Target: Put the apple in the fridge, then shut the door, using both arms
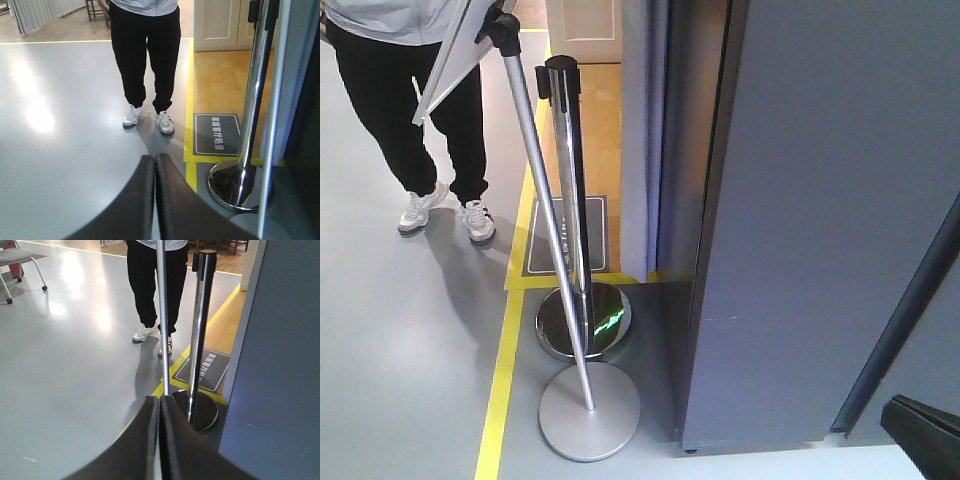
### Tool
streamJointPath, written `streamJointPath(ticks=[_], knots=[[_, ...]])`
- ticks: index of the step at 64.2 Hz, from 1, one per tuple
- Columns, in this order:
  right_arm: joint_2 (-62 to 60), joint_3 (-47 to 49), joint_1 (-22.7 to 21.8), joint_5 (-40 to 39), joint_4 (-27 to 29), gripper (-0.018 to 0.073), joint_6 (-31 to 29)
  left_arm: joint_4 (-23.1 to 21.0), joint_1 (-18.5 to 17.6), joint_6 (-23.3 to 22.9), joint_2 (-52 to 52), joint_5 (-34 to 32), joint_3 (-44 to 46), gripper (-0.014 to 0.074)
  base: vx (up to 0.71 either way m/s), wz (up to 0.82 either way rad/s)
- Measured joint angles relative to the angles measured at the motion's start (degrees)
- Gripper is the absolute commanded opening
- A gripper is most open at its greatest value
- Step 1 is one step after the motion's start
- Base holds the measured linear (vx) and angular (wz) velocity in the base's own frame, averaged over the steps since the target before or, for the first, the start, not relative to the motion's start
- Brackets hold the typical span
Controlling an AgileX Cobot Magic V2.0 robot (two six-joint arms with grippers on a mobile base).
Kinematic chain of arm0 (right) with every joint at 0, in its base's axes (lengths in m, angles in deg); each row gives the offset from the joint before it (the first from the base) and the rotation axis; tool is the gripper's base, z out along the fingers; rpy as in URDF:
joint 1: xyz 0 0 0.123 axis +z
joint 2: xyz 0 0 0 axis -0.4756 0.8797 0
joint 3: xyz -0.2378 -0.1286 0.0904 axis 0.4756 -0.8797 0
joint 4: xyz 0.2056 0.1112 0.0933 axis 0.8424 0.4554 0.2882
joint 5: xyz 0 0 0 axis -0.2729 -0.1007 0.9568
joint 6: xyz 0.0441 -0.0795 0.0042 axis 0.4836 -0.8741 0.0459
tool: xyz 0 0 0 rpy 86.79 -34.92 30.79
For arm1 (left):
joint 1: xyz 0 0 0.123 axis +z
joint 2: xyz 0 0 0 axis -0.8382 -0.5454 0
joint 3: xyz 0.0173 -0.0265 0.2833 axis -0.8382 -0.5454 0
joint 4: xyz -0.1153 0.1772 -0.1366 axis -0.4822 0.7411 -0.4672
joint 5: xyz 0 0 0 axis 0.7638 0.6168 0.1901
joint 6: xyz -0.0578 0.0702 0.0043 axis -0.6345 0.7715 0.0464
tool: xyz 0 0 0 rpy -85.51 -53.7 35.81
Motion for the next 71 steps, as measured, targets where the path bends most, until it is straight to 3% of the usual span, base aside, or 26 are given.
streamJointPath(ticks=[14,28,71], knots=[[0.0,0.0,0.0,0.0,0.0,-0.0002,0.0,0.6,0.1,0.0,0.0,0.0,0.0,-0.0006,0.0,0.0],[0.0,0.0,0.0,0.0,0.0,-0.0002,0.0,0.6,2.5,0.0,0.0,0.0,0.0,-0.0006,0.0,0.0],[0.0,0.0,0.0,0.0,0.0,-0.0002,0.0,0.5,2.5,0.0,0.0,-1.0,0.0,-0.0006,0.0,0.0]])
